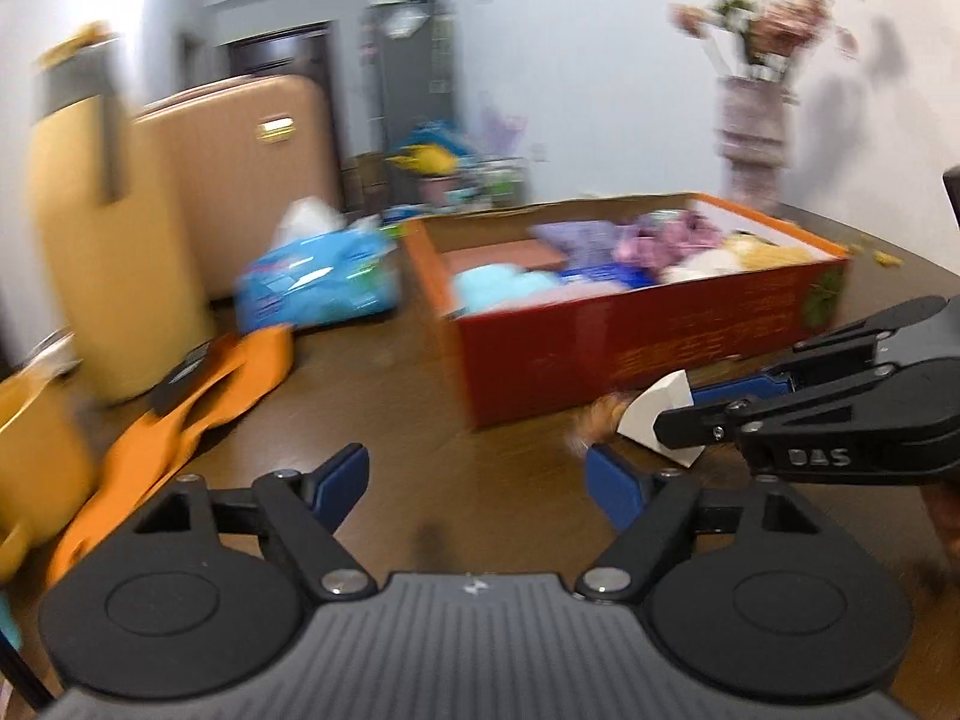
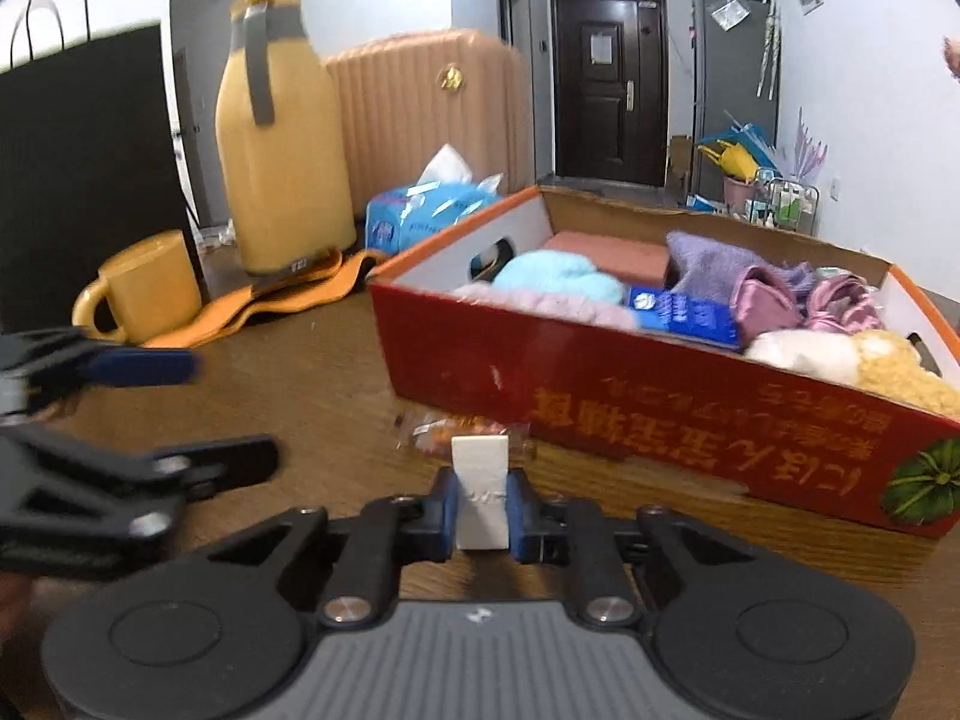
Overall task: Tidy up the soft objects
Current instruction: 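Close the right tool on the small white block, then lift the white block with the right tool while the left tool grasps the snack packet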
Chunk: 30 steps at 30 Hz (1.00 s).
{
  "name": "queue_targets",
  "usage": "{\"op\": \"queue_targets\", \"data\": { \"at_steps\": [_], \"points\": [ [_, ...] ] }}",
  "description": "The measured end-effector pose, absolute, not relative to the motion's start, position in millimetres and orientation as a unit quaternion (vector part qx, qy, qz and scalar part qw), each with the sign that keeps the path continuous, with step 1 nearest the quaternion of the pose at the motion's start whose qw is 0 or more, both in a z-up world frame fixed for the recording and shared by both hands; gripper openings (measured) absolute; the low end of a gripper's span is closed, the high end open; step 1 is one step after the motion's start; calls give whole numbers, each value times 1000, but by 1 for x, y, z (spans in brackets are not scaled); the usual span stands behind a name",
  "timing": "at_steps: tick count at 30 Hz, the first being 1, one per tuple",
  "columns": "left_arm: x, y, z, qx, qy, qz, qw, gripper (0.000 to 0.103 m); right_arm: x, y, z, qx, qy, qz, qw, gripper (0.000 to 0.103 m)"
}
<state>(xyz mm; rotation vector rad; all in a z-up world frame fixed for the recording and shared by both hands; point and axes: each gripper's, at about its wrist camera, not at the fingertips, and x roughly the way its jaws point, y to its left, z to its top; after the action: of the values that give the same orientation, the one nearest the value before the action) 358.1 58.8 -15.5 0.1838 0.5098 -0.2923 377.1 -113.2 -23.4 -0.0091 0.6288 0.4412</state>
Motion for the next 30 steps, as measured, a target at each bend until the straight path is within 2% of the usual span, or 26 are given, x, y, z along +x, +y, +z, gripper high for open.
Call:
{"op": "queue_targets", "data": {
  "at_steps": [4, 6, 11, 13, 14, 17, 21, 30],
  "points": [
    [385, 26, -27, 146, 249, -201, 936, 78, 364, -160, -16, 29, 297, 191, 935, 16],
    [399, 19, -30, 122, 285, -231, 922, 74, 355, -178, -12, 36, 289, 184, 939, 16],
    [405, 11, -33, 56, 325, -253, 910, 74, 339, -210, -14, 50, 280, 158, 946, 17],
    [404, 1, -35, 62, 325, -242, 912, 64, 338, -217, -20, 55, 287, 152, 944, 17],
    [402, -4, -36, 70, 325, -237, 913, 47, 336, -220, -22, 56, 289, 150, 944, 17],
    [397, -14, -37, 73, 323, -224, 917, 14, 327, -226, -21, 62, 282, 155, 945, 17],
    [381, -22, -29, 78, 319, -172, 929, 13, 309, -232, -15, 63, 267, 155, 949, 17],
    [273, -20, -7, 22, 282, -106, 953, 13, 241, -246, -7, 79, 254, 147, 953, 17]
  ]
}}
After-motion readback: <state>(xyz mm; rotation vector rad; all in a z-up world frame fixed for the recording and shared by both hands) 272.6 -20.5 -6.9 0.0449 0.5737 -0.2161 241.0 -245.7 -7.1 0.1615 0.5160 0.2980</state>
